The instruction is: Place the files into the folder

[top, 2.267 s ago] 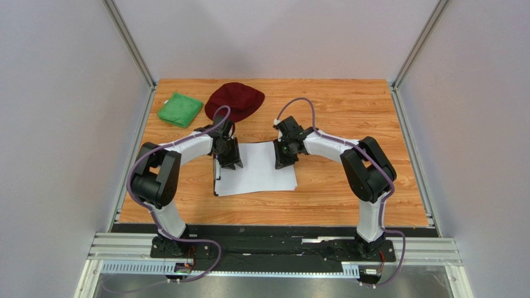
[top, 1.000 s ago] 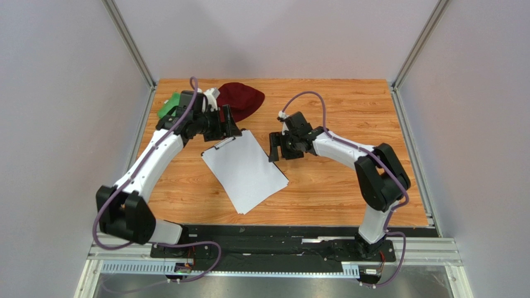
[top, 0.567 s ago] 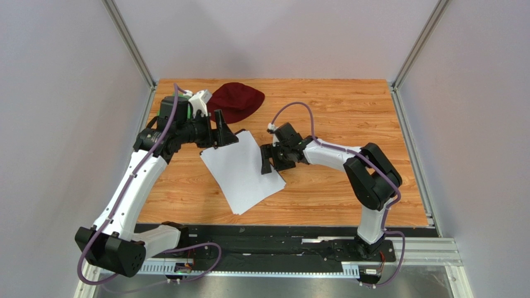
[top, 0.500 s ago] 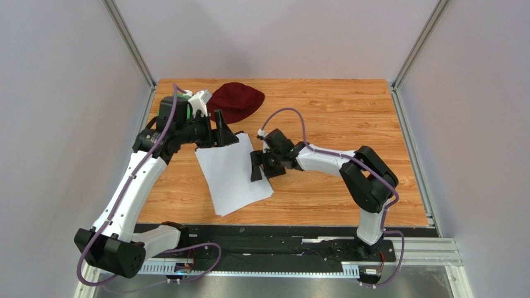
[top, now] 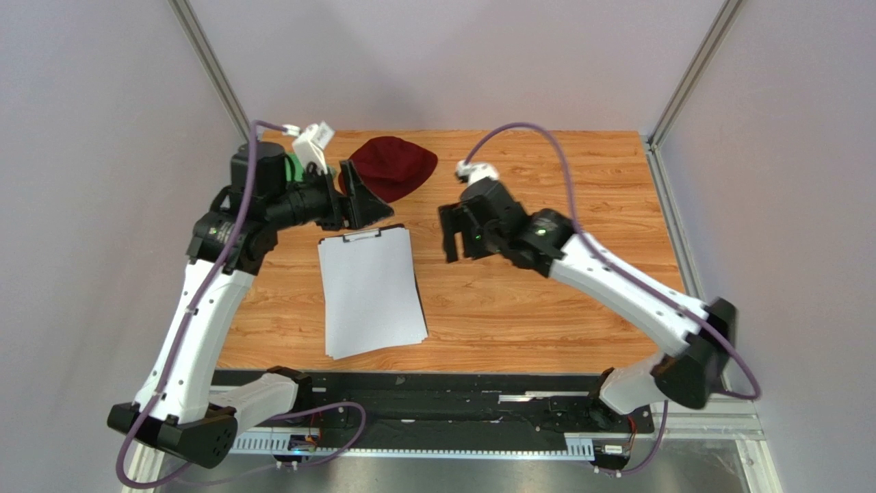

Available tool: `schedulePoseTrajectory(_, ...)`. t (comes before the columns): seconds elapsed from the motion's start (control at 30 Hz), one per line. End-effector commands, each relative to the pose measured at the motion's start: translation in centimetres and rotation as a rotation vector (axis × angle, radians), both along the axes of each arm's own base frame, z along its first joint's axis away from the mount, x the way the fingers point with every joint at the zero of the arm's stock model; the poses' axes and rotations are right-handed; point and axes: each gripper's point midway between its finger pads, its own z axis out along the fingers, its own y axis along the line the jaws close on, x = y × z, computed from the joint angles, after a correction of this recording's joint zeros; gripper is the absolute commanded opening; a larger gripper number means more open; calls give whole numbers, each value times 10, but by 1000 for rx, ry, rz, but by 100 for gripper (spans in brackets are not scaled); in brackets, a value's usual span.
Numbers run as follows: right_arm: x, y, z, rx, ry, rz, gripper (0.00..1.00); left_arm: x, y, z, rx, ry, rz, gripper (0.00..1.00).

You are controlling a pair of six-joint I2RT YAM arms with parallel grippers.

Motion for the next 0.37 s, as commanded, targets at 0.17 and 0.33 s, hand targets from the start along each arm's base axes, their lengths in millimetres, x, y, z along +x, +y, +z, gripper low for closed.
schedulePoseTrajectory(0.17, -66, -207, 241, 125, -565, -335, 80, -73, 23, 220, -184, -612, 14, 88)
schedulePoseTrajectory(0.33, -95, -239, 281, 265, -659, -360, 85, -85, 34, 239, -188, -680, 63, 89)
